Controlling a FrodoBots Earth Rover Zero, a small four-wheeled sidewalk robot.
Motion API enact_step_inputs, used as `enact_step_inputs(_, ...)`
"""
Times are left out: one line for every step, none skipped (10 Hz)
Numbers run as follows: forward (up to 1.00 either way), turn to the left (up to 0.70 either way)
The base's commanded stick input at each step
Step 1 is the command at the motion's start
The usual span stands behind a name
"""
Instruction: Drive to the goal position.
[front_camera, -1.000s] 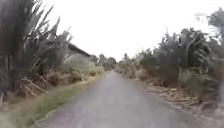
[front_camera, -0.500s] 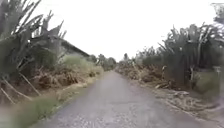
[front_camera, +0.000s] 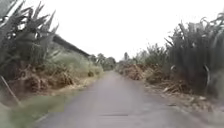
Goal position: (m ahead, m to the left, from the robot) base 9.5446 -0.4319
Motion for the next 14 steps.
enact_step_inputs(1.00,0.00)
enact_step_inputs(1.00,0.00)
enact_step_inputs(1.00,0.00)
enact_step_inputs(1.00,0.00)
enact_step_inputs(1.00,0.00)
enact_step_inputs(1.00,0.00)
enact_step_inputs(1.00,0.00)
enact_step_inputs(1.00,0.00)
enact_step_inputs(1.00,0.00)
enact_step_inputs(1.00,0.00)
enact_step_inputs(1.00,0.00)
enact_step_inputs(1.00,0.00)
enact_step_inputs(1.00,0.00)
enact_step_inputs(1.00,0.33)
